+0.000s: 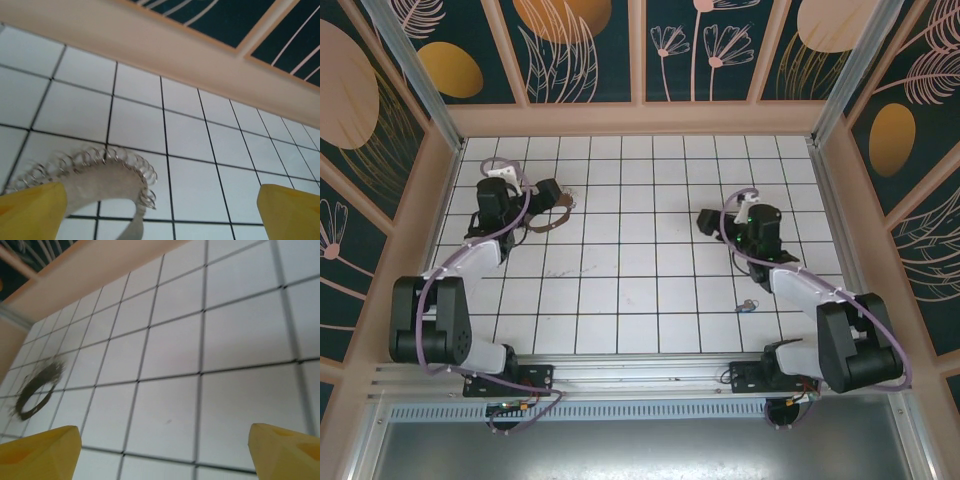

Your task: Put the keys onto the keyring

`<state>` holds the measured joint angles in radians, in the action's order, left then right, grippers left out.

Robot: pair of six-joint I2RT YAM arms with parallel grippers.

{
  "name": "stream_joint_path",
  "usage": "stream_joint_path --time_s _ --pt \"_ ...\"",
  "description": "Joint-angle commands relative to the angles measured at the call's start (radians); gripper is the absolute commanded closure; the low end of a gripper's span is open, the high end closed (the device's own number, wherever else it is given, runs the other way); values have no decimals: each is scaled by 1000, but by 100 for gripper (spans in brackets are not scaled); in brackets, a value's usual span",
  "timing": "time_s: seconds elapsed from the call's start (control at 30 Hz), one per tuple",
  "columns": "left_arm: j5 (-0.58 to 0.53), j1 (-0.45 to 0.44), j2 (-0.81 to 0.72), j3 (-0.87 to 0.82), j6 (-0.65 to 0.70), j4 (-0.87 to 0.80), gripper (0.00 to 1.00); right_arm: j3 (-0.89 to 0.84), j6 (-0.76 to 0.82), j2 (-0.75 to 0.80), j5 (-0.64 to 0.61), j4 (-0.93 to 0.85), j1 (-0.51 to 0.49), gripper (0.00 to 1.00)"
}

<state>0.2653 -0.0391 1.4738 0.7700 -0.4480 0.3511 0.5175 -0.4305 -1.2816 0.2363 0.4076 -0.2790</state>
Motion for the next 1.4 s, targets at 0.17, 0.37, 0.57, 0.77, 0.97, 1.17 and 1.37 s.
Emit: stream_joint_path --time_s 0.17,0.37,0.57,0.77,0.97,1.17,1.37 --pt "-56 -66 201 169 49 -254 3 20 -131 -31 -90 -67 -173 10" --pt "-140 -72 322 277 69 -370 3 1 -147 -42 -81 -50 -198 11" --pt "-153 -76 418 378 78 -471 4 4 -140 -7 -111 -77 -198 11" --pt "-149 -82 446 382 76 -477 4 20 -115 7 -120 -106 -199 10" --pt "-151 -90 451 360 72 -468 3 23 -111 19 -127 -101 -197 10" --pt "-156 -96 438 325 70 -457 3 19 -105 36 -138 -106 -194 10" --pt "-155 -103 416 281 65 -453 3 18 -102 66 -146 -116 -188 10"
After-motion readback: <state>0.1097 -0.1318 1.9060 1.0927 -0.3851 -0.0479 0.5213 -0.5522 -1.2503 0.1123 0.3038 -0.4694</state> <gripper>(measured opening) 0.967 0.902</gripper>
